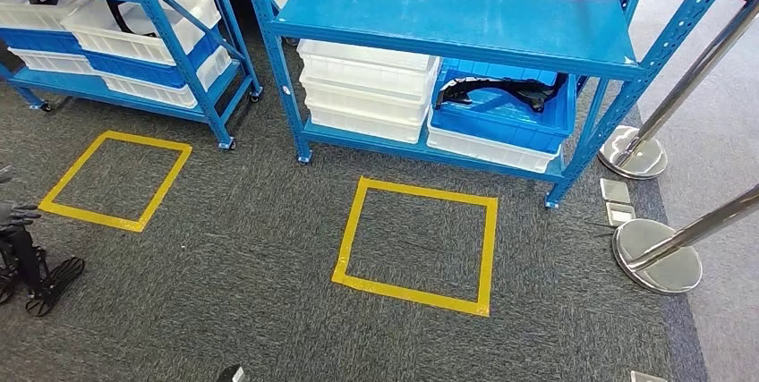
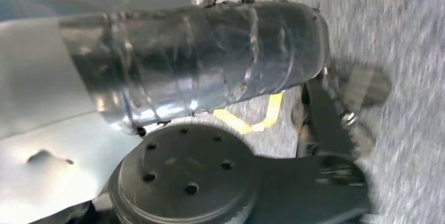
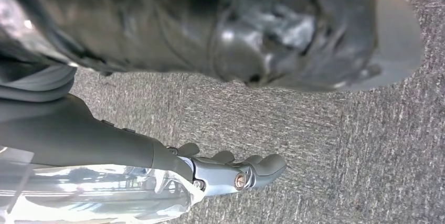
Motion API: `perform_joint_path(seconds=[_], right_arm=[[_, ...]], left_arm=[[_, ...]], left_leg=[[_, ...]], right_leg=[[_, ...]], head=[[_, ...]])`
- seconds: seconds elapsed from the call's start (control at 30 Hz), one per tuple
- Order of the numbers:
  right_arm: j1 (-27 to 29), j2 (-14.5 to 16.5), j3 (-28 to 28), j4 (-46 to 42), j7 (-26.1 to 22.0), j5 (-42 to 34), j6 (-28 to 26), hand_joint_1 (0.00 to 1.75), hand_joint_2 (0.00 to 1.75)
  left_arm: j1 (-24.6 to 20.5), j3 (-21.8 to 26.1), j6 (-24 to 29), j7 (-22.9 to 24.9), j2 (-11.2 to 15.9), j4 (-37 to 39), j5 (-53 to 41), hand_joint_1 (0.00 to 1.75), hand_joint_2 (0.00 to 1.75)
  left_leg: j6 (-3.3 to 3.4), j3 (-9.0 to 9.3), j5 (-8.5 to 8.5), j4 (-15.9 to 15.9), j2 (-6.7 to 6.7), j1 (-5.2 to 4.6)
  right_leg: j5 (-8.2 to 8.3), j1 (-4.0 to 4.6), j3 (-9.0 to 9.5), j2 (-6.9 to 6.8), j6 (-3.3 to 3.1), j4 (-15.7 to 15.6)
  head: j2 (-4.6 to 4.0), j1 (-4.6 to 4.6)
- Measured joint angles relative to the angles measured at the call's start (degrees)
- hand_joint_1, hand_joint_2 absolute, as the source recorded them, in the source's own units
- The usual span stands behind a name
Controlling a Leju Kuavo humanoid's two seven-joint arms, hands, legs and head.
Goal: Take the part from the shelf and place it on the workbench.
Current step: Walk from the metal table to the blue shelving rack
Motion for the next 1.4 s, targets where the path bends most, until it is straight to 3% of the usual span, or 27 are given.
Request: perform_joint_path(seconds=[0.03,0.07,0.13,0.17,0.23,0.3,0.37,0.4,0.5,0.53,0.57,0.6,0.67,0.7,0.77,0.87,0.93,1.0,1.07,1.1,1.17,1.23,1.4], right_arm=[[0.1,0.0,0.0,0.0,0.0,0.0,0.0,0.0,0.0],[0.1,0.1,0.0,0.0,0.0,0.0,0.0,0.0,0.0],[0.2,0.2,0.0,0.0,0.0,0.0,0.0,0.0,0.0],[0.2,0.2,0.0,0.0,0.0,0.0,0.0,0.0,0.0],[0.1,0.3,0.0,0.0,0.0,0.0,0.0,0.0,0.0],[0.0,0.3,0.0,0.0,0.0,0.0,0.0,0.0,0.0],[-0.1,0.3,0.0,0.0,0.0,0.0,0.0,0.0,0.0],[-0.1,0.3,0.0,0.0,0.0,0.0,0.0,0.0,0.0],[-0.1,0.3,0.0,0.0,0.1,0.0,0.0,0.0,0.0],[0.0,0.3,0.0,0.0,0.1,0.0,0.0,0.0,0.0],[0.1,0.3,0.0,0.0,0.2,0.0,0.0,0.0,0.0],[0.2,0.3,0.0,0.0,0.2,0.0,0.0,0.0,0.0],[0.3,0.3,0.0,0.0,0.3,0.0,0.0,0.0,0.0],[0.2,0.2,0.0,0.0,0.3,0.0,0.0,0.0,0.0],[0.2,0.1,0.0,0.0,0.3,0.0,-0.1,0.0,0.0],[0.3,0.1,0.0,0.0,0.3,0.0,-0.1,0.0,0.0],[0.2,0.2,0.0,0.0,0.3,0.0,-0.1,0.0,0.0],[0.1,0.3,0.0,0.0,0.4,0.0,-0.1,0.0,0.0],[0.1,0.3,0.0,0.0,0.5,0.0,-0.1,0.0,0.0],[0.2,0.4,0.0,0.0,0.6,0.0,-0.1,0.0,0.0],[0.4,0.4,0.0,0.0,0.6,0.0,-0.1,0.0,0.0],[0.2,0.4,0.0,0.0,0.6,0.0,-0.1,0.0,0.0],[0.0,0.3,0.0,0.0,0.6,0.0,-0.1,0.0,0.0]], left_arm=[[0.1,0.0,0.0,0.0,0.1,0.0,0.0,0.0,0.0],[0.2,0.0,0.0,0.0,0.1,0.0,0.0,0.0,0.0],[0.3,0.0,0.1,0.0,0.2,0.0,0.0,0.0,0.0],[0.3,0.0,0.2,0.0,0.2,0.0,0.0,0.0,0.0],[0.2,0.0,0.1,0.1,0.3,0.0,0.0,0.0,0.0],[0.2,0.0,0.1,0.1,0.3,0.0,0.0,0.0,0.0],[0.3,0.0,0.1,0.0,0.2,0.0,0.0,0.0,0.0],[0.3,0.0,0.1,0.0,0.2,0.0,0.0,0.0,0.0],[0.1,0.0,0.2,0.1,-0.1,0.0,0.0,0.0,0.0],[0.1,0.0,0.2,0.2,-0.1,0.0,0.0,0.0,0.0],[0.2,0.0,0.2,0.2,-0.1,0.0,0.0,0.0,0.0],[0.3,0.0,0.2,0.1,-0.2,0.0,0.0,0.0,0.0],[0.3,0.0,0.2,0.1,-0.2,0.0,0.0,0.0,0.0],[0.2,0.0,0.2,0.2,-0.3,0.0,0.0,0.0,0.0],[0.0,0.0,0.2,0.3,-0.5,0.0,0.0,0.0,0.0],[-0.1,0.0,0.3,0.2,-0.5,0.0,0.0,0.0,0.0],[-0.2,0.0,0.3,0.2,-0.3,0.0,0.0,0.0,0.0],[-0.2,0.0,0.3,0.4,0.0,0.0,0.0,0.0,0.0],[0.1,0.0,0.3,0.4,0.0,0.0,0.0,0.0,0.0],[0.2,0.0,0.3,0.5,0.0,0.0,0.0,0.0,0.0],[0.3,0.0,0.4,0.5,0.1,0.0,0.0,0.0,0.0],[0.2,0.0,0.5,0.7,0.1,0.0,0.0,0.0,0.0],[0.1,0.0,0.4,0.7,0.0,0.0,0.0,0.0,0.0]], left_leg=[[-0.06,-1.47,0.2,1.8,-0.01,0.03],[-0.06,-1.83,1.68,1.3,-0.03,0.05],[0.15,0.46,7.04,-5.7,-0.1,0.05],[0.36,2.04,8.94,-9.6,-0.2,0.04],[0.97,3.93,10.0,-14.0,-0.41,-0.04],[1.66,4.42,9.23,-14.7,-0.52,-0.03],[2.3,5.33,8.84,-15.1,-0.51,0.16],[2.55,5.92,8.65,-15.3,-0.49,0.27],[2.99,7.1,7.77,-15.6,-0.51,0.25],[3.02,7.59,7.35,-15.6,-0.56,0.2],[3.02,8.23,6.87,-15.6,-0.6,0.12],[2.98,8.98,6.37,-15.6,-0.63,0.03],[2.79,10.28,5.33,-15.7,-0.62,-0.18],[2.56,10.63,4.84,-15.7,-0.67,-0.26],[1.94,11.13,4.25,-15.8,-0.74,-0.38],[0.98,12.32,3.94,-14.9,-0.73,-0.41],[0.46,9.88,2.39,-10.0,-0.72,-0.27],[0.05,4.83,-0.6,-2.6,-0.69,-0.1],[-0.2,1.47,-2.36,0.0,-0.67,-0.03],[-0.22,1.16,-1.24,-1.6,-0.67,-0.03],[0.05,2.47,4.9,-8.8,-0.66,-0.05],[0.65,3.56,9.04,-13.9,-0.62,-0.17],[2.16,4.16,10.05,-15.0,-0.55,0.08]], right_leg=[[-0.37,0.0,0.4,0.12,0.02,0.0],[-0.78,0.0,0.91,0.27,0.1,0.1],[-1.78,-0.03,1.93,0.51,0.42,0.1],[-2.37,0.08,2.24,0.6,0.71,0.2],[-3.19,0.23,2.46,0.73,1.35,0.2],[-3.35,0.27,3.06,0.84,1.92,0.3],[-3.59,0.24,2.3,0.76,2.45,2.7],[-4.11,0.21,0.64,0.66,2.73,5.5],[-7.66,0.12,-7.41,0.43,3.36,17.1],[-8.33,0.12,-9.44,0.41,3.35,19.0],[-7.87,0.14,-10.48,0.41,3.18,18.8],[-6.08,0.19,-10.46,0.4,2.85,16.6],[-0.37,0.55,-8.67,0.31,1.71,8.9],[1.22,0.79,-7.81,0.28,1.23,5.8],[1.99,1.14,-6.79,0.28,0.6,2.9],[2.43,0.85,-4.58,0.34,-0.24,1.5],[2.42,0.67,-3.26,0.3,-0.71,1.0],[1.83,0.68,-2.59,0.34,-0.95,0.9],[0.98,0.68,-1.75,0.52,-0.94,1.0],[0.5,0.68,-1.13,0.61,-0.88,1.0],[-0.5,0.71,0.05,0.73,-0.63,1.0],[-1.45,0.85,0.59,0.95,-0.1,1.3],[-3.47,0.85,-0.1,0.89,1.54,3.2]], head=[[0.0,-0.02],[0.0,-0.03],[0.0,-0.06],[0.0,-0.04],[0.0,0.0],[0.0,0.02],[0.0,0.07],[0.0,0.1],[0.0,0.14],[0.0,0.15],[0.0,0.15],[0.0,0.16],[0.0,0.15],[0.0,0.21],[0.0,0.34],[0.0,0.35],[0.0,0.2],[0.0,0.11],[0.0,0.03],[0.0,-0.02],[0.0,-0.05],[0.0,-0.03],[0.0,0.07]])
